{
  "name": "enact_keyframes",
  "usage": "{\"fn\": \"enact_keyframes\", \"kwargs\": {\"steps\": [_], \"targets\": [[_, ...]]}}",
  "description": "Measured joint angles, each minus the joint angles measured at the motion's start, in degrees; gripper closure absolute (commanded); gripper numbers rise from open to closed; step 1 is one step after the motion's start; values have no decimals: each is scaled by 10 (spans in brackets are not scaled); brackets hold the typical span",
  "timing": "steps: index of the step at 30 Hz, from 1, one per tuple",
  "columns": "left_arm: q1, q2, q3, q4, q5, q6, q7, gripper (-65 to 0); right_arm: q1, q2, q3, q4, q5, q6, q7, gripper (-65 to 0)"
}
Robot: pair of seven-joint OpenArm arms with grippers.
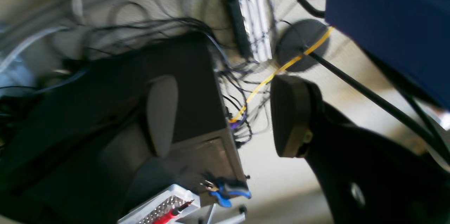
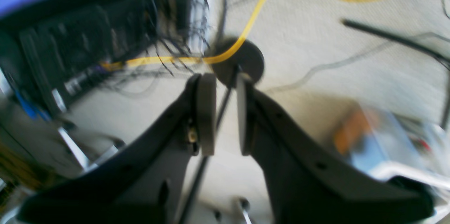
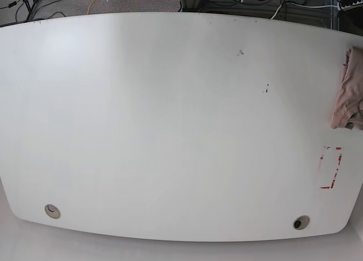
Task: Fold the T-shirt properly
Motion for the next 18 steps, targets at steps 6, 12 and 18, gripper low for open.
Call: {"fn": "enact_keyframes", "kwargs": {"steps": [6, 12, 18], "targets": [[-49, -2, -2, -78, -1, 3, -16, -372, 53, -1, 0, -108, -18, -26, 51, -94], [-111, 0, -29, -164, -1, 4, -29, -372, 85, -1, 0, -182, -36, -33, 73, -95], [-177, -4, -75, -267, 0, 4, -51, -372, 121, -1, 0, -240, -44, -33, 87, -98]]}}
